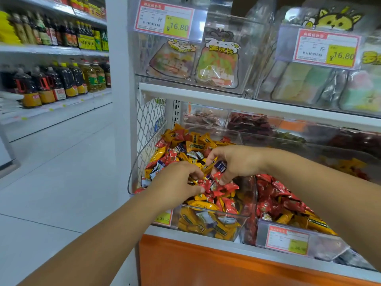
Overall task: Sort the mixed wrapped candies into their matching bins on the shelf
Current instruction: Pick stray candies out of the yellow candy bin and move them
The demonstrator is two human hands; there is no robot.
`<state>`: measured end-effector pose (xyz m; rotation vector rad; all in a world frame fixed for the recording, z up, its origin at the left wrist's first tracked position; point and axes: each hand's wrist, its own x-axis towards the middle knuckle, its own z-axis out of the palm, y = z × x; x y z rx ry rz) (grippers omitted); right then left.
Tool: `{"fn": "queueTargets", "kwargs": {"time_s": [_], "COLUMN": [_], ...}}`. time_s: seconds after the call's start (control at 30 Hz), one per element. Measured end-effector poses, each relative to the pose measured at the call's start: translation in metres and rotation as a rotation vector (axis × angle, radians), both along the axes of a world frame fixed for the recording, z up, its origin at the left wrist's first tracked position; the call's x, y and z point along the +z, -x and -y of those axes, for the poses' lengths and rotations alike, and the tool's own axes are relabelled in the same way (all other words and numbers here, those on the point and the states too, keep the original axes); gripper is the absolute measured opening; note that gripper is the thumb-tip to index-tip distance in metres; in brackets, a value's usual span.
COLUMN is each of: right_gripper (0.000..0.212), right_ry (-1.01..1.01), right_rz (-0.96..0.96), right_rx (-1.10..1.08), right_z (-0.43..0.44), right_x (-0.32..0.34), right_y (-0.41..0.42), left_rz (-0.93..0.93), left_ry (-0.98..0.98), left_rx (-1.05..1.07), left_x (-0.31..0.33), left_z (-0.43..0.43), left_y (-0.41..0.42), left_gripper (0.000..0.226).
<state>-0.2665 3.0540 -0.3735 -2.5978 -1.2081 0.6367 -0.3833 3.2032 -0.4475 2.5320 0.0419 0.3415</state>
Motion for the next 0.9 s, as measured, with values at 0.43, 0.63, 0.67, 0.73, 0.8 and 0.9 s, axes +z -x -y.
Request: {"fn": "queueTargets", "kwargs": {"time_s": [0.43, 0.63, 0.67, 0.73, 0.8, 0.9], "right_gripper": [0.061, 0.024, 0.029, 0.048, 0.059, 0.070], "right_ry": [-0.145, 0.093, 0.256, 0.533, 0.638, 0.662], "right_rz": [0.057, 0.229, 0.241, 0.258, 0.239, 0.181], "right_rx": [-0.016, 0.116, 0.157, 0.212, 0.216, 0.216], "right_z": [-0.006, -0.002, -0.003, -0.006, -0.011, -0.015], "right_x": [-0.006, 0.016, 0.017, 0.011, 0.001, -0.008], "right_y": [-0.006, 0.007, 0.012, 0.020, 0.023, 0.023], "left_rz": [-0.212, -0.091, -0.103, -0.154, -0.194, -0.222], "left_ry": [-0.236, -0.270, -0.298, -0.351, -0.372, -0.373], "left_rx": [-0.030, -0.073, -0.087, -0.103, -0.104, -0.109], "left_x": [0.007, 0.011, 0.010, 0.009, 0.007, 0.005], "left_z": [-0.022, -0.008, -0.005, -0.001, -0.001, -0.001], "left_y": [0.000, -0.004, -0.006, -0.010, -0.014, -0.018], "left_gripper": [0.050, 0.049, 0.049, 0.052, 0.055, 0.056]}}
